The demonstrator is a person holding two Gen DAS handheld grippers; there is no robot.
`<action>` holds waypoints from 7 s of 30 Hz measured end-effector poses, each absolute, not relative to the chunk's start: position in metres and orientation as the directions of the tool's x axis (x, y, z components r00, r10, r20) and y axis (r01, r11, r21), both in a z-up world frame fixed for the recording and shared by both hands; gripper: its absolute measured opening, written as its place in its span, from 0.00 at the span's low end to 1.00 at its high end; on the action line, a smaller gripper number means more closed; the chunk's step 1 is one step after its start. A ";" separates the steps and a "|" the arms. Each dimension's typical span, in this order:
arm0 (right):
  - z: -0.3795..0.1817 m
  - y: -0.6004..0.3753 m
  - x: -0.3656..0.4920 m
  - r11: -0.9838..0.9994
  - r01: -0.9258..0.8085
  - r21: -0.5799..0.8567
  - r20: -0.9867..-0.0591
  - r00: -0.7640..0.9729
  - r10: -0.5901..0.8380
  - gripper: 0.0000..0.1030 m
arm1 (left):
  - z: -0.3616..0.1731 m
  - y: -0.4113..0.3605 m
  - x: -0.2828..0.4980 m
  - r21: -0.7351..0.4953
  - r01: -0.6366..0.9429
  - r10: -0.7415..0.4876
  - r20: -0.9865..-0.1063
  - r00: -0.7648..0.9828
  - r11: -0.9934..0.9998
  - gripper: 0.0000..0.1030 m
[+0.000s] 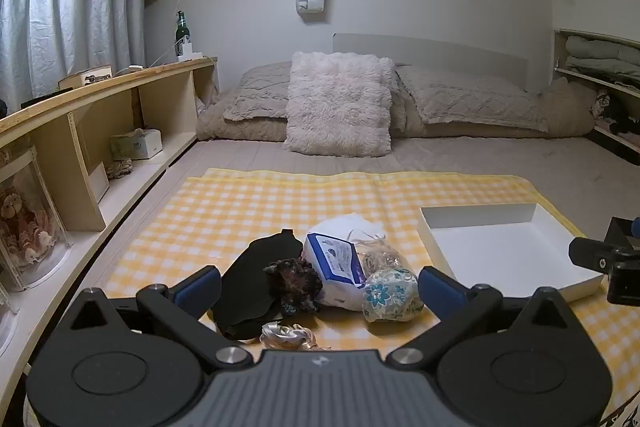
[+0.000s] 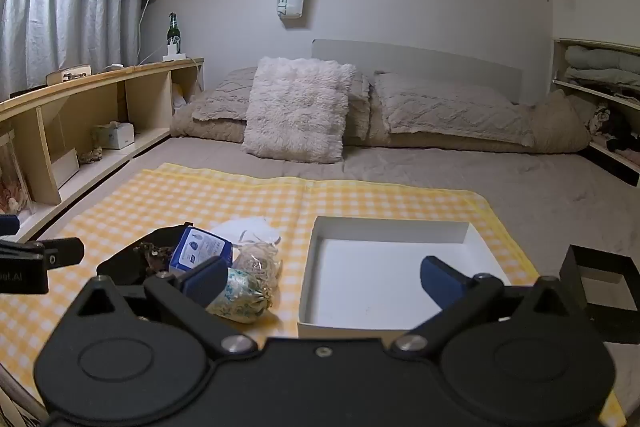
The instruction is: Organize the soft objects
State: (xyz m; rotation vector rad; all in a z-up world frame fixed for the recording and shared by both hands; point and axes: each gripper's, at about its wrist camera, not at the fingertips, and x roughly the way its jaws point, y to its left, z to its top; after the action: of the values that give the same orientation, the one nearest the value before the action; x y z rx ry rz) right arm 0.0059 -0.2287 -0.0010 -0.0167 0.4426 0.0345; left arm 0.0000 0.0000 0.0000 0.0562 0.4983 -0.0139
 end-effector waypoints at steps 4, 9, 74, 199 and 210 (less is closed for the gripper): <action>-0.001 -0.228 0.006 0.999 -0.036 -0.011 -0.428 0.903 0.028 1.00 | 0.000 0.000 0.000 0.052 0.028 0.000 -0.475 0.880 0.998 1.00; -0.001 -0.228 0.006 0.999 -0.037 -0.012 -0.428 0.903 0.028 1.00 | 0.000 0.000 0.000 0.051 0.026 0.001 -0.476 0.879 0.998 1.00; -0.001 -0.230 0.005 0.999 -0.033 -0.012 -0.431 0.902 0.025 1.00 | 0.000 0.000 0.000 0.052 0.026 0.002 -0.479 0.878 0.998 1.00; -0.143 -0.096 0.327 0.903 -0.167 0.397 -0.820 0.376 0.430 0.37 | -0.154 0.090 0.301 0.096 0.301 -0.055 -0.888 0.456 0.949 0.78; -0.130 -0.091 0.321 0.911 -0.215 0.353 -0.810 0.416 0.413 0.10 | -0.140 0.121 0.287 0.114 0.168 0.017 -0.870 0.493 0.979 0.51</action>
State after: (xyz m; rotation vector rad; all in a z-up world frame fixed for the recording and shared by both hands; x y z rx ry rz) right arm 0.3214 -0.0908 -0.1296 0.2060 1.0726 0.3977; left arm 0.2866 0.1214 -0.1400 0.1938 1.0536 -0.0924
